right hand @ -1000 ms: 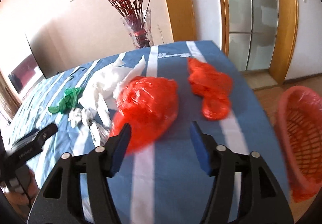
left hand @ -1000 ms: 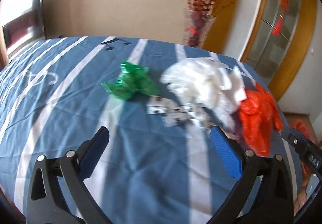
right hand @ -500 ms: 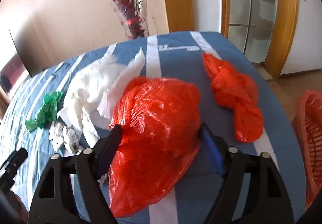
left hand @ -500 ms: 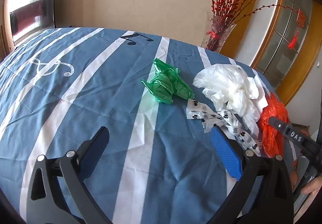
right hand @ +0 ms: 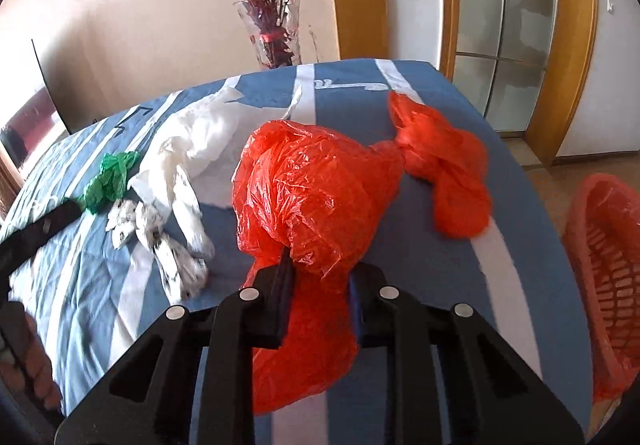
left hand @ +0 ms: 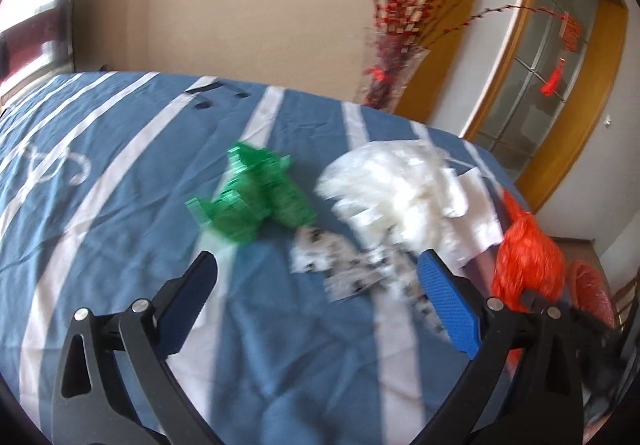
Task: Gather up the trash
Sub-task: 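Grasp the large red plastic bag with the right gripper while the left gripper grasps the knotted white bag, then carry the red bag and knotted white bag with both grippers over the basket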
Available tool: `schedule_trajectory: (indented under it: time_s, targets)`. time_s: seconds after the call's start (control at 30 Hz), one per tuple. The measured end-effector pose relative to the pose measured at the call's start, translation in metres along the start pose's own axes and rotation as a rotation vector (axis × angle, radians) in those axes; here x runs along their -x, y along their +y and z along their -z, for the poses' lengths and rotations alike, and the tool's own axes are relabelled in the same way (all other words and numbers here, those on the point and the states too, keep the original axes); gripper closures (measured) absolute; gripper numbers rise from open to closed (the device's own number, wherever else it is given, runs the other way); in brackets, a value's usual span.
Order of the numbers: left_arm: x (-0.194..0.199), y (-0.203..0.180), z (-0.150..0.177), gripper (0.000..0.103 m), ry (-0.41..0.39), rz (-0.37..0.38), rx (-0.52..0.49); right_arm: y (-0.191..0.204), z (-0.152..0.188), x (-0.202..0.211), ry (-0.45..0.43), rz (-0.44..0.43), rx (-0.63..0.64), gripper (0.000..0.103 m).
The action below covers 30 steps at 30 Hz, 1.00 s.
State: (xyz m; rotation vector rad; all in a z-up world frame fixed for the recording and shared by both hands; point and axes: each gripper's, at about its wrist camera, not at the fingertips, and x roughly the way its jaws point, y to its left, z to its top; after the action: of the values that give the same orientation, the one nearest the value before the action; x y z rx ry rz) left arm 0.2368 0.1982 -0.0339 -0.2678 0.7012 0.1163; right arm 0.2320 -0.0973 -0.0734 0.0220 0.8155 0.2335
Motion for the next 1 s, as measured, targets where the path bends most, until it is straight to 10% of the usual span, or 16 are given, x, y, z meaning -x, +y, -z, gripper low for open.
schedule_trajectory:
  time_s: [0.5, 0.67, 1.0]
  targets:
    - [-0.066, -0.072, -0.017, 0.045, 0.12, 0.036, -0.084, -0.046, 0.025, 0.036, -0.003, 0.035, -0.073, 0.079]
    - [-0.079, -0.07, -0.015, 0.079, 0.153, 0.046, -0.067, -0.055, 0.028, 0.04, -0.001, 0.04, -0.087, 0.079]
    - [-0.03, -0.067, -0.022, 0.084, 0.036, 0.086, -0.081, -0.066, 0.034, 0.058, -0.028, 0.036, -0.107, 0.079]
